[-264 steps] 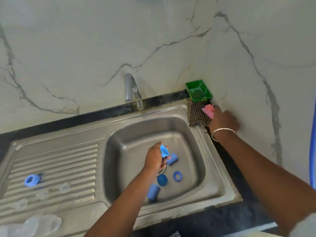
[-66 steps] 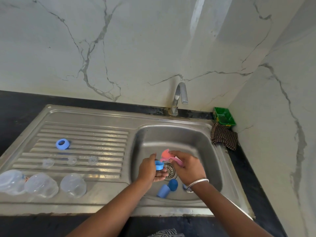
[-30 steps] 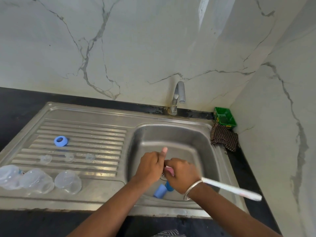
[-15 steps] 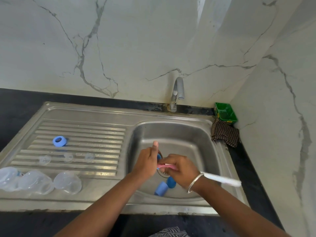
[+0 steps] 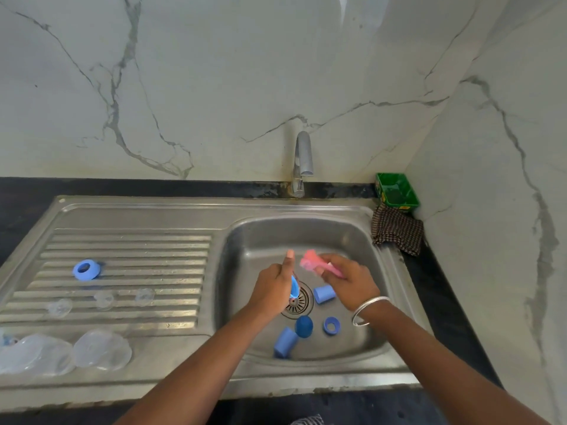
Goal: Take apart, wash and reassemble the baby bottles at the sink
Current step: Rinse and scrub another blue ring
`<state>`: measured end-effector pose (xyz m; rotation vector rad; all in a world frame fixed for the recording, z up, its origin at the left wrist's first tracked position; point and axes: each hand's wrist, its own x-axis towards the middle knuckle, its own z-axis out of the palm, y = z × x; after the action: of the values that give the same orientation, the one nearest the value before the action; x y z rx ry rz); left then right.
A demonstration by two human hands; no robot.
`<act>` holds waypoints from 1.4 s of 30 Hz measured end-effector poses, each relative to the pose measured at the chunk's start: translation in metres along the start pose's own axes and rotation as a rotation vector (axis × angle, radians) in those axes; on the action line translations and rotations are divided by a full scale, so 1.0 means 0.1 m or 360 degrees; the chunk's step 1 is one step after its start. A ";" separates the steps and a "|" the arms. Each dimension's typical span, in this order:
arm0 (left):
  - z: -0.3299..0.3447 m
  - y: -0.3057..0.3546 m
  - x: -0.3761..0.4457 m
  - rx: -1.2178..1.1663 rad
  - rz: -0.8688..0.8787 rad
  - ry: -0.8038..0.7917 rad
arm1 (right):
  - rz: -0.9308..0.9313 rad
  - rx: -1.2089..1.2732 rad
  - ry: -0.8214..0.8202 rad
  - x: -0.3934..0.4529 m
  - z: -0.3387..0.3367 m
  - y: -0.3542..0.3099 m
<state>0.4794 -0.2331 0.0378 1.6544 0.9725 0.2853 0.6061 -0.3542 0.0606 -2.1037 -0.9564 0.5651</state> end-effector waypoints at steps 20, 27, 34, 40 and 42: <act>0.61 0.13 0.46 0.0060 -0.0283 0.0098 | 0.0505 -0.0814 0.0504 0.65 -0.85 1.28; 0.69 0.16 0.62 0.0080 -0.0223 0.0185 | 0.0533 -0.0886 0.0636 0.77 -0.95 1.47; 0.75 0.13 0.90 -0.0398 -0.0567 0.0357 | 0.0535 -0.1090 0.0817 0.87 -0.84 1.35; 0.70 0.29 1.07 -0.0773 -0.0738 0.0391 | -0.0004 -0.1244 0.0699 1.12 -0.65 1.09; 0.66 0.31 1.11 -0.0822 -0.0751 0.0402 | -0.0127 -0.1217 0.0653 1.22 -0.54 1.02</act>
<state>0.6054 -0.1996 0.0109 0.9031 1.3164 0.3901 0.7630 -0.3288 0.0052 -2.6693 -1.1062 -0.3392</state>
